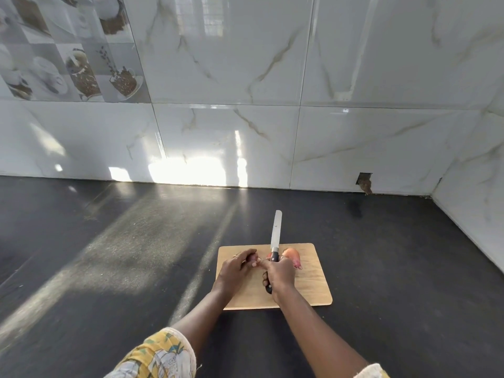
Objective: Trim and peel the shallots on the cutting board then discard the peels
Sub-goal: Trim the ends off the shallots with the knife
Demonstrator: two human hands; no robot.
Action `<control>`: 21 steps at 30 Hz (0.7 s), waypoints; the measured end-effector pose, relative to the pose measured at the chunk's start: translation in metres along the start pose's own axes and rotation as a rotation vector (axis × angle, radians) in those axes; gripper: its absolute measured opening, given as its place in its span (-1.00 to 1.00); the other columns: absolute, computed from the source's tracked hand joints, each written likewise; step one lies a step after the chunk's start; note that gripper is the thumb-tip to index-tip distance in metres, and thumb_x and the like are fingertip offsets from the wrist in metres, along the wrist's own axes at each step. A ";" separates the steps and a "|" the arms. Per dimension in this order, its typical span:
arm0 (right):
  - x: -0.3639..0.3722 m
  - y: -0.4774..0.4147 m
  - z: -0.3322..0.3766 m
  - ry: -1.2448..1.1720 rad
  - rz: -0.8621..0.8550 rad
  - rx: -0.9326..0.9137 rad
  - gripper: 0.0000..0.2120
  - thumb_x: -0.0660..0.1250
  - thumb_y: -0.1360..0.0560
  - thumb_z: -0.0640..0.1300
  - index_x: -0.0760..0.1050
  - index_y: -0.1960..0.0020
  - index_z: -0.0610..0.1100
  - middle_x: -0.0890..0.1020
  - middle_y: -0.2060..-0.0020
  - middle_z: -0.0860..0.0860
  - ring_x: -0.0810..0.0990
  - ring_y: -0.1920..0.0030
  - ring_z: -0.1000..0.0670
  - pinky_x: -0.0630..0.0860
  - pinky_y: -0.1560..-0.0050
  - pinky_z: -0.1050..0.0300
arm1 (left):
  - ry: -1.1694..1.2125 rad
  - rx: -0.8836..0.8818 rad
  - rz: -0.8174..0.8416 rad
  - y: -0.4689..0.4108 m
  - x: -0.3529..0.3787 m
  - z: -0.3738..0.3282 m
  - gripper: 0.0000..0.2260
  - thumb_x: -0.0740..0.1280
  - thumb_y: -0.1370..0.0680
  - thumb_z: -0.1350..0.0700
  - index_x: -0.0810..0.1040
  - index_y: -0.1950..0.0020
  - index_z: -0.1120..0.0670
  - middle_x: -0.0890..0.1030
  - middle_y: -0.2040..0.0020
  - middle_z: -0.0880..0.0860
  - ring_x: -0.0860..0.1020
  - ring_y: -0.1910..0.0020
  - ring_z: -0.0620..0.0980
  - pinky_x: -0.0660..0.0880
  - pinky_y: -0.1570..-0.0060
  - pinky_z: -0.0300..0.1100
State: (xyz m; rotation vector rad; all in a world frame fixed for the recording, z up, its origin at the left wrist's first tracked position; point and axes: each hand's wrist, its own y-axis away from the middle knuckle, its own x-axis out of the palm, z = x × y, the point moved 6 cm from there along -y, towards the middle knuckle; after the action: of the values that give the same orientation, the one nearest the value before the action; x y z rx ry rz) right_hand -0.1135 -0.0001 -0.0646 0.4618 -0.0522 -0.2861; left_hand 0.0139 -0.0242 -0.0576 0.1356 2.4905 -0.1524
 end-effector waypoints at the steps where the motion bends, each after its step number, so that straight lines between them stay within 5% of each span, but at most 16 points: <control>1: 0.000 0.000 0.001 -0.001 0.001 -0.001 -0.79 0.41 -0.45 -0.26 0.35 0.15 -0.17 0.41 0.54 -0.07 0.31 0.67 0.06 0.18 0.62 0.31 | -0.022 0.014 0.015 0.001 0.001 0.000 -0.69 0.27 -0.55 0.21 0.47 -0.30 0.14 0.56 -0.21 0.08 0.51 -0.20 0.00 0.33 -0.15 -0.38; 9: -0.001 0.004 0.006 0.101 -0.055 -0.068 -0.90 0.28 -0.53 -0.20 0.43 0.10 -0.23 0.55 0.41 -0.12 0.35 0.63 0.05 0.25 0.63 0.25 | 0.022 -0.078 -0.063 -0.005 0.001 0.002 -0.70 0.28 -0.53 0.22 0.48 -0.26 0.06 0.57 -0.13 0.03 0.50 -0.09 -0.03 0.36 -0.05 -0.30; 14: 0.006 0.011 -0.003 0.247 -0.025 -0.088 -0.76 0.14 -0.60 0.00 0.45 -0.08 -0.15 0.49 0.40 0.00 0.41 0.53 0.06 0.29 0.58 0.21 | 0.068 -0.104 -0.083 -0.009 0.000 0.005 -0.77 0.30 -0.52 0.22 0.48 -0.16 0.07 0.56 -0.01 0.01 0.52 -0.07 -0.01 0.40 -0.08 -0.25; 18: 0.008 0.022 0.000 0.561 0.008 -0.191 -0.60 0.07 -0.62 0.02 0.40 -0.34 -0.17 0.57 -0.15 -0.06 0.57 -0.06 -0.12 0.48 -0.04 0.03 | 0.069 -0.102 -0.094 -0.011 -0.002 0.003 -0.79 0.29 -0.52 0.22 0.51 -0.16 0.10 0.54 -0.05 0.01 0.51 -0.09 -0.03 0.39 -0.12 -0.26; 21: 0.004 0.031 0.002 0.718 0.016 -0.266 -0.61 0.01 -0.65 -0.02 0.41 -0.32 -0.22 0.45 -0.36 -0.09 0.49 -0.26 -0.17 0.40 -0.18 0.05 | 0.067 -0.125 -0.095 -0.012 0.000 0.004 -0.77 0.27 -0.55 0.16 0.49 -0.20 0.07 0.58 -0.09 0.10 0.53 -0.10 0.02 0.43 -0.11 -0.19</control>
State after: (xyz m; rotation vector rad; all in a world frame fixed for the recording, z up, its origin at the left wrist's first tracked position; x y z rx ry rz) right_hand -0.1015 0.0240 -0.0493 0.2780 0.6754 -0.0962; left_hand 0.0148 -0.0369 -0.0596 -0.0307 2.5659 -0.0316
